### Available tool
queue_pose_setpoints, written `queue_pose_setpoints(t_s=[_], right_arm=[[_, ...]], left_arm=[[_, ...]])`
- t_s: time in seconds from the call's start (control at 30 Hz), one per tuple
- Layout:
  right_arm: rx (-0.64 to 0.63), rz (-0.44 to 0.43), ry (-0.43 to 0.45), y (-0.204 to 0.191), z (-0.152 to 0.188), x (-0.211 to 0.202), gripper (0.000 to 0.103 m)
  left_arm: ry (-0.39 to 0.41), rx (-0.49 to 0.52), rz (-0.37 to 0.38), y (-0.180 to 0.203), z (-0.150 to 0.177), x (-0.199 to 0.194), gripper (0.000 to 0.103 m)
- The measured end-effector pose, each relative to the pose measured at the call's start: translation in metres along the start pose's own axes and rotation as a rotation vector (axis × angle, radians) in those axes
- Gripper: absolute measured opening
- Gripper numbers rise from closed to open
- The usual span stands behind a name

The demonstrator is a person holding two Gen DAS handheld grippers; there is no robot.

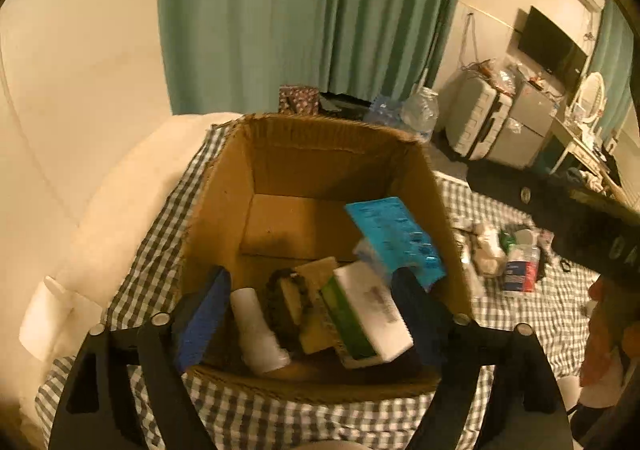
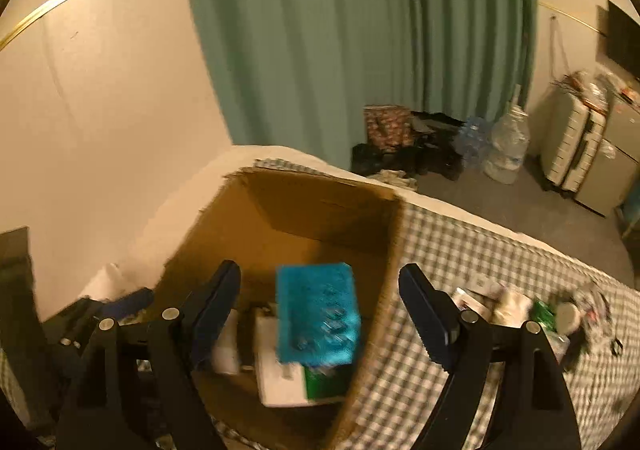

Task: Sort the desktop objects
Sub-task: 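Carry bracelet and blister pack into the cardboard box and release both, then grasp the floss-pick jar with left tool while right tool grasps white tape roll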

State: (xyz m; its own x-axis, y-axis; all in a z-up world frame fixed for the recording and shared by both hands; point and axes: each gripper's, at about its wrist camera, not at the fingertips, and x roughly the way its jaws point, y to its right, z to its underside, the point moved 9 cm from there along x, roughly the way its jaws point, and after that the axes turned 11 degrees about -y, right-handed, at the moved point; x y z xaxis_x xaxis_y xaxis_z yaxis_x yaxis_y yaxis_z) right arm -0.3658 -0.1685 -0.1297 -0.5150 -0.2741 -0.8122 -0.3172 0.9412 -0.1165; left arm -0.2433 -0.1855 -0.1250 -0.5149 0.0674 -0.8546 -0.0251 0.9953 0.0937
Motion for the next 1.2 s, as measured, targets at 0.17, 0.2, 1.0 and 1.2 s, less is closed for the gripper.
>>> queue_pose_setpoints(t_s=[0.17, 0.2, 1.0, 1.2], right_arm=[[0.065, 0.080, 0.019, 0.044, 0.036, -0.035, 0.082], [0.075, 0.100, 0.019, 0.053, 0.043, -0.041, 0.082], [0.553, 0.459, -0.093, 0.415, 0.233, -0.143, 0.084], [0.598, 0.551, -0.156, 0.503, 0.252, -0.140, 0.085]], left_arm=[[0.043, 0.041, 0.039, 0.047, 0.010, -0.026, 0.099], [0.048, 0.052, 0.044, 0.057, 0.013, -0.028, 0.099], [-0.138, 0.206, 0.122, 0.332, 0.045, 0.104, 0.100], [-0.190, 0.197, 0.082, 0.346, 0.042, 0.161, 0.100]])
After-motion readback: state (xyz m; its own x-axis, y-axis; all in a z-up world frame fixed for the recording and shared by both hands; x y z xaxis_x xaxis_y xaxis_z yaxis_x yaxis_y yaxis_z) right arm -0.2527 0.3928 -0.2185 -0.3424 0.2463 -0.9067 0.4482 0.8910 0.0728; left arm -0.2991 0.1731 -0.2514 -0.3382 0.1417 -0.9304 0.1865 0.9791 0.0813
